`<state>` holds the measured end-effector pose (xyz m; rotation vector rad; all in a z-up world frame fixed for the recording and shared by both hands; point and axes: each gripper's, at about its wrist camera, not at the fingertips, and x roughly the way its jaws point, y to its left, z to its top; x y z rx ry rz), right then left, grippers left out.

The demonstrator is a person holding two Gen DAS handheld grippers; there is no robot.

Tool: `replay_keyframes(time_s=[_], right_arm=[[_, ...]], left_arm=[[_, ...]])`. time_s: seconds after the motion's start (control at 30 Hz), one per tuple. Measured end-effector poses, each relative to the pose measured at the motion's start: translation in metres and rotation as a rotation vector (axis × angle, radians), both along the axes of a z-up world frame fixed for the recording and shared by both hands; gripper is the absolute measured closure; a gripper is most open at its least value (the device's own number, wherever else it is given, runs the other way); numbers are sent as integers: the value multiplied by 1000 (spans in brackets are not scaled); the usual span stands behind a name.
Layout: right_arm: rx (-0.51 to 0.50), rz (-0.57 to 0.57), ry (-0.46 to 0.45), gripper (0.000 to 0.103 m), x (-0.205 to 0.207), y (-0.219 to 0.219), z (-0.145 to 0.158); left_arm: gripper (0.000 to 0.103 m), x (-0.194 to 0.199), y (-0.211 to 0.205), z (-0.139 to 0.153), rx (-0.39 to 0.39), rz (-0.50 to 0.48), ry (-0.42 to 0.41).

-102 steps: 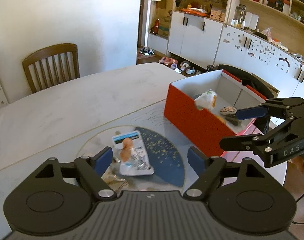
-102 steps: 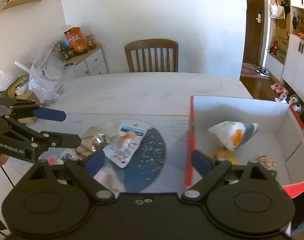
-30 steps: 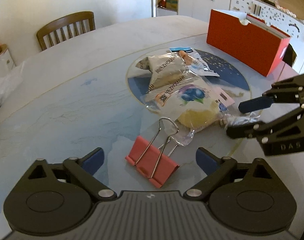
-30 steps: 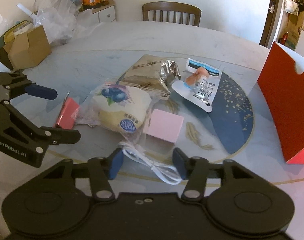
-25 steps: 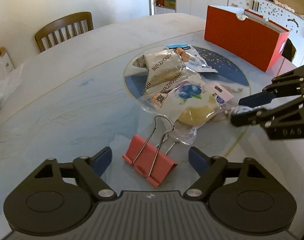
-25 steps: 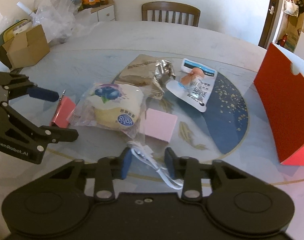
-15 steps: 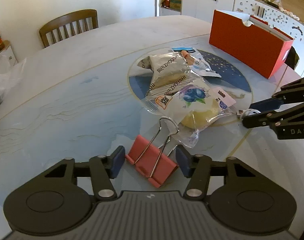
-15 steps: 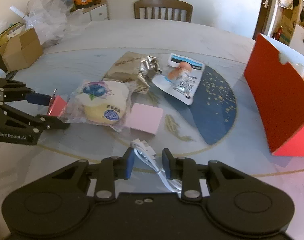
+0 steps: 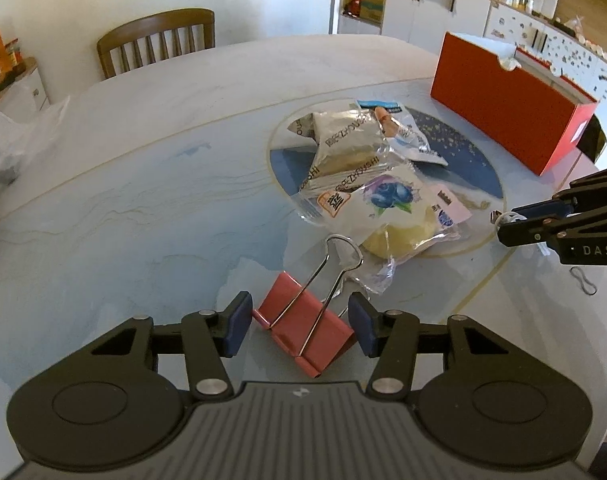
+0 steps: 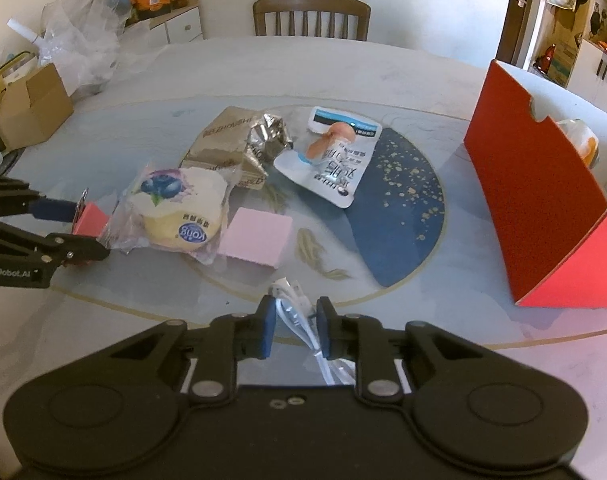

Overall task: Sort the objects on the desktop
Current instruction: 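Close left gripper on red binder clip while right gripper closes on white cable, then carry binder clip and white cable over the red shoebox with both grippers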

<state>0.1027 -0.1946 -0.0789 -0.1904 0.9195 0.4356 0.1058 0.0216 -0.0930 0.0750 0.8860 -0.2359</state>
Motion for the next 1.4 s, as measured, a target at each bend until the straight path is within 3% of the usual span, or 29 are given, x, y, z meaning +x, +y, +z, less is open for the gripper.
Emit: replay_keyframes(time_s=[0.73, 1.23, 1.4], right_arm=[[111, 3, -53, 84, 5, -37, 46], [189, -43, -101, 84, 15, -100, 83], [193, -57, -124, 84, 21, -126, 93]], left_arm=[[51, -35, -11, 35, -95, 78, -2], [51, -25, -63, 77, -143, 89, -58], [51, -16, -89, 83, -124, 63, -76]])
